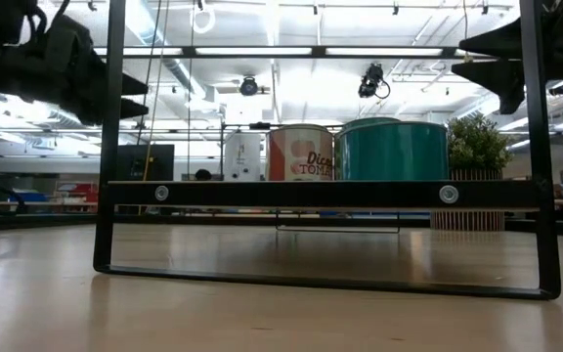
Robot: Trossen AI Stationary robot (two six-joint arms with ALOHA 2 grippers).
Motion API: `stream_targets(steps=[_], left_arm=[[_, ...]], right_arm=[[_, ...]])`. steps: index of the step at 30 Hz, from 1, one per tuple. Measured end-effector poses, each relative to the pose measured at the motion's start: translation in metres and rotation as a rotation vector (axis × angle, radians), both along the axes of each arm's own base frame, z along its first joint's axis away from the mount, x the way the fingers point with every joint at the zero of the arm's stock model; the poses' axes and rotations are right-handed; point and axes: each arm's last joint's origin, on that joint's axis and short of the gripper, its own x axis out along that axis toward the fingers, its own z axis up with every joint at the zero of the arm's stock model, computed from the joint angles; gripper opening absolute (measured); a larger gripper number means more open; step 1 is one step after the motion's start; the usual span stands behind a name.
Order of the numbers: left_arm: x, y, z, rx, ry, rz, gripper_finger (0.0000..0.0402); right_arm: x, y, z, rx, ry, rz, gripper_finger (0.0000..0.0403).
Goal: Pick and place cans onto a shelf
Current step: Return to home position
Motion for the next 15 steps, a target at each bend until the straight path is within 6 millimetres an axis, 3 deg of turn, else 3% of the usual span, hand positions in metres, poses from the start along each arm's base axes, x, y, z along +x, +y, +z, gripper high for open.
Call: stream_targets(steps=[7,15], left_arm=[[-0.01,-0.001,-0.01,-0.018,-0.039,-0.008,0.0389],[-0.013,-0.005,-0.008,-0.015,-0.094,-0.04,0.0389]], right_arm=[[-0.002,-0.001,-0.007,0.01,0.003,-0.02,0.0201],[-0.003,-0.002,-0.014,0.069,-0.001,-0.038,0.0201]])
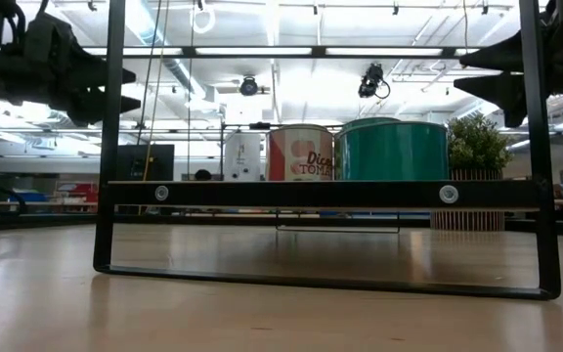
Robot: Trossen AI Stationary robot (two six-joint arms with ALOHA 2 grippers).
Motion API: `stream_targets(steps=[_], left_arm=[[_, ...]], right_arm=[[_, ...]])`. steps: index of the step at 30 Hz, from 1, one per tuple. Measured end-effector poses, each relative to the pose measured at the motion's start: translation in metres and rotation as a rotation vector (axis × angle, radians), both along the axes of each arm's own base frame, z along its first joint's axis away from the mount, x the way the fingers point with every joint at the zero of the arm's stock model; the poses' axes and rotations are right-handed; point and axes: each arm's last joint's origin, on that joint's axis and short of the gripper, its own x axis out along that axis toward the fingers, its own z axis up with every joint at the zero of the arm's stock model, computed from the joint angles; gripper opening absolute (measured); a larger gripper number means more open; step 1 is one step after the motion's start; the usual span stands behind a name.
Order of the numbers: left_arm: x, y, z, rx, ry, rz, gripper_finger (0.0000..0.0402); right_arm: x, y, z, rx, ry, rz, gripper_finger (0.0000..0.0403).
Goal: Pick and place cans onto a shelf
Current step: Return to home position
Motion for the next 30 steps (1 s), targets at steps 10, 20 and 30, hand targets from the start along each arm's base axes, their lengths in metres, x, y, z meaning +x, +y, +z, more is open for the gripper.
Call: stream_targets(steps=[10,20,30], left_arm=[[-0.0001,-0.0004,-0.0003,-0.006,0.0,0.009,0.0389],[0.0,-0.0004,-0.0007,-0.043,-0.012,0.008,0.0389],[0.0004,-0.0013,-0.0012,-0.056,-0.011,-0.028,0.0388]], right_arm=[[0.0001,0.0003,0.0003,-0.026,0.005,0.007,0.0201],[0.0001,0.0003,0.0003,-0.067,0.019,0.003,0.0201],[0.0001,0.0004,0.0003,-0.067,0.019,0.003,0.0201]])
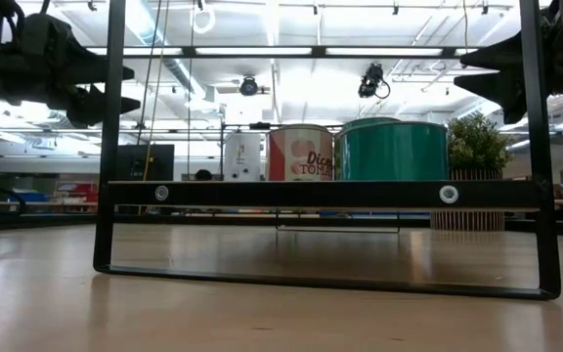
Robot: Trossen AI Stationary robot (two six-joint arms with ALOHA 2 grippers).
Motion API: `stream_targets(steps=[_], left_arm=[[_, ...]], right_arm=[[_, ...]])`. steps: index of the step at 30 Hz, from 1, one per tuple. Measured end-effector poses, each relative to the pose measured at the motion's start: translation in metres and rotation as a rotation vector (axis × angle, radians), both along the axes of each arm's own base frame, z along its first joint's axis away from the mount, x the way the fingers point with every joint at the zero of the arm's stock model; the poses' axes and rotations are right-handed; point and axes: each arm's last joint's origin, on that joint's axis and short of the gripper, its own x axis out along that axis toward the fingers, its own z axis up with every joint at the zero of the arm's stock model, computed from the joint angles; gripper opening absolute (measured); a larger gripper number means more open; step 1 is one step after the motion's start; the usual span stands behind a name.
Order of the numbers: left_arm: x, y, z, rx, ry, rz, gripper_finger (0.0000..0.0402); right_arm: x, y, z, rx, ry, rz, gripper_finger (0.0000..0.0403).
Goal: Pick and place cans onto a shelf
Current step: Return to home position
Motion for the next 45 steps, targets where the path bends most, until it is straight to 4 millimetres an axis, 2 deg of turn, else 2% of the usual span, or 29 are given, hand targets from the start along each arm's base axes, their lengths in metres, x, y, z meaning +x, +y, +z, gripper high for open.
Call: stream_targets(steps=[3,8,11,45], left_arm=[[0.0001,-0.0004,0.0,-0.057,-0.02,-0.016,0.0388],[0.0001,-0.0002,0.0,-0.245,-0.09,-0.013,0.0389],[0.0001,-0.0002,0.0007,-0.287,-0.113,-0.017,0.0389],[0.0,-0.0003,0.004,-0.291,-0.153,-0.024,0.0389]], right_arm=[[0.0,0.0,0.0,0.0,0.0,0.0,0.0201],[0.0,0.0,0.0,0.0,0.0,0.0,0.0201],[0.0,0.0,0.0,0.0,0.0,0.0,0.0201],[0.0,0.0,0.0,0.0,0.0,0.001,0.0201]])
